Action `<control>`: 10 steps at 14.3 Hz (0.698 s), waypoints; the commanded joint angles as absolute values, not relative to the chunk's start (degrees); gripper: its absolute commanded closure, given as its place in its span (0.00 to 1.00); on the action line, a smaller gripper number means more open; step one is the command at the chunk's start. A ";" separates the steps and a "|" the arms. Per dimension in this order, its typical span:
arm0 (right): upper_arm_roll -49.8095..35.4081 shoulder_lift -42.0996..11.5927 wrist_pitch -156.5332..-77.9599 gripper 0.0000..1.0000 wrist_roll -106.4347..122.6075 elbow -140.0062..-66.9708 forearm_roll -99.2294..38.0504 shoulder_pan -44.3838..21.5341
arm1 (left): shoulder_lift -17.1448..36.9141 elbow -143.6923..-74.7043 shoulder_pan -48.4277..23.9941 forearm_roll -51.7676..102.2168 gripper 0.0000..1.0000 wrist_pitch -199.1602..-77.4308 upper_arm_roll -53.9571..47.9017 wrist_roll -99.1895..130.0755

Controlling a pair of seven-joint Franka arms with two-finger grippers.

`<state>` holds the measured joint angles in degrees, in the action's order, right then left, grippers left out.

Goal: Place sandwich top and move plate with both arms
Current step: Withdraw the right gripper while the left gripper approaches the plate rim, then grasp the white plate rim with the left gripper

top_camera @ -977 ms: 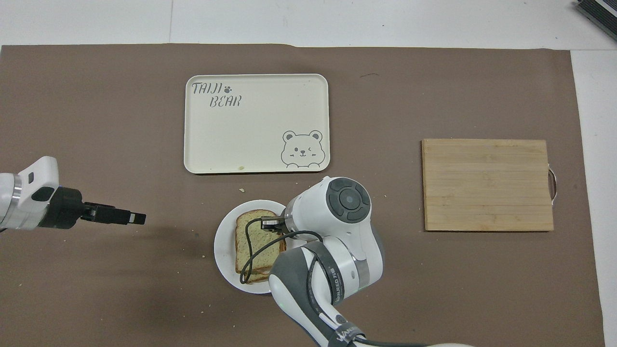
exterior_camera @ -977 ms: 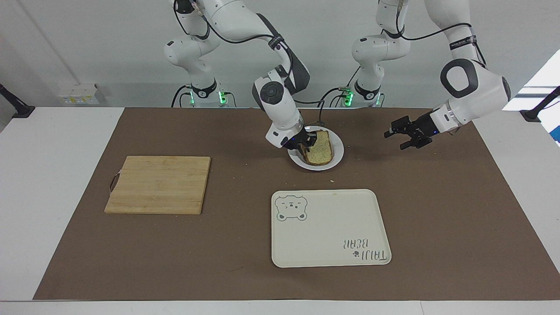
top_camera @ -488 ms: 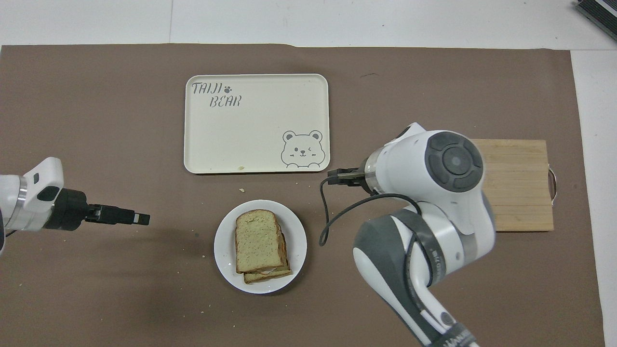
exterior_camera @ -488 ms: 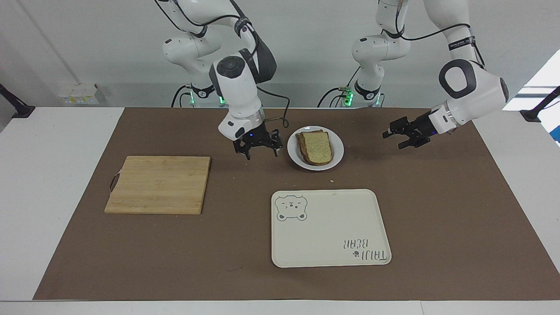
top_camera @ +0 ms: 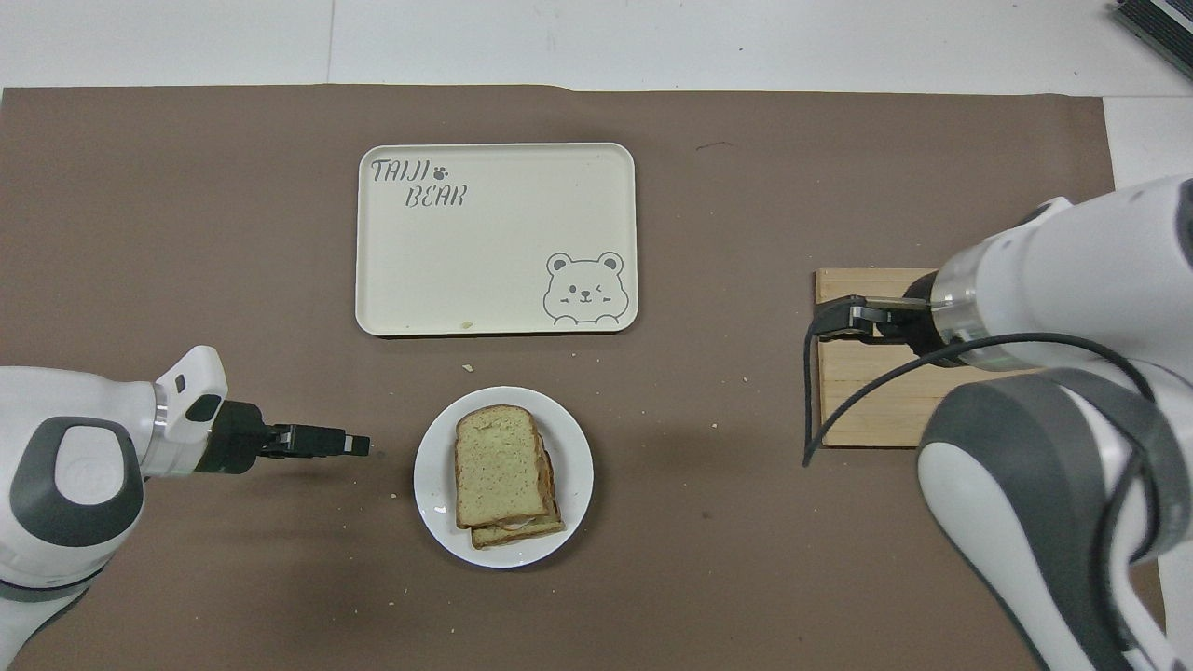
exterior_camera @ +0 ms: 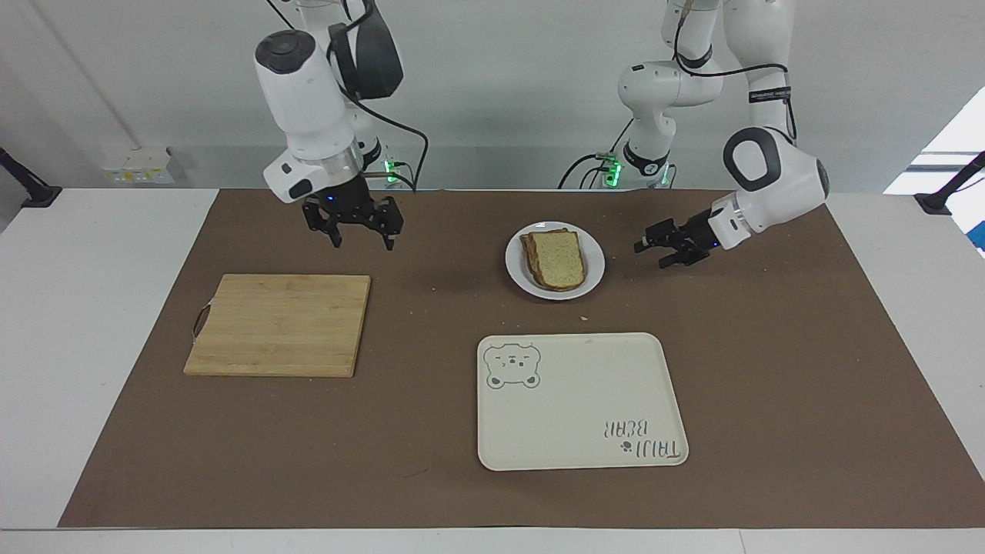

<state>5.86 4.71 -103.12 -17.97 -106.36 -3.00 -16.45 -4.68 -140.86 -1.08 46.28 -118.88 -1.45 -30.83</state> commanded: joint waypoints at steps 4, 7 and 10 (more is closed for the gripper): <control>5.45 9.14 -93.00 0.00 -3.63 -106.79 -2.02 -6.88 | -7.03 -148.61 -9.82 53.08 0.30 -127.52 -0.88 -30.50; 5.54 8.62 -92.90 0.00 -1.84 -103.12 -0.80 -3.61 | -7.82 -150.73 -13.26 56.42 0.44 -130.08 -0.88 -30.41; 5.36 8.09 -92.29 0.00 -1.85 -96.87 3.43 -3.52 | -8.26 -151.87 -14.41 56.69 0.56 -130.17 -0.97 -30.41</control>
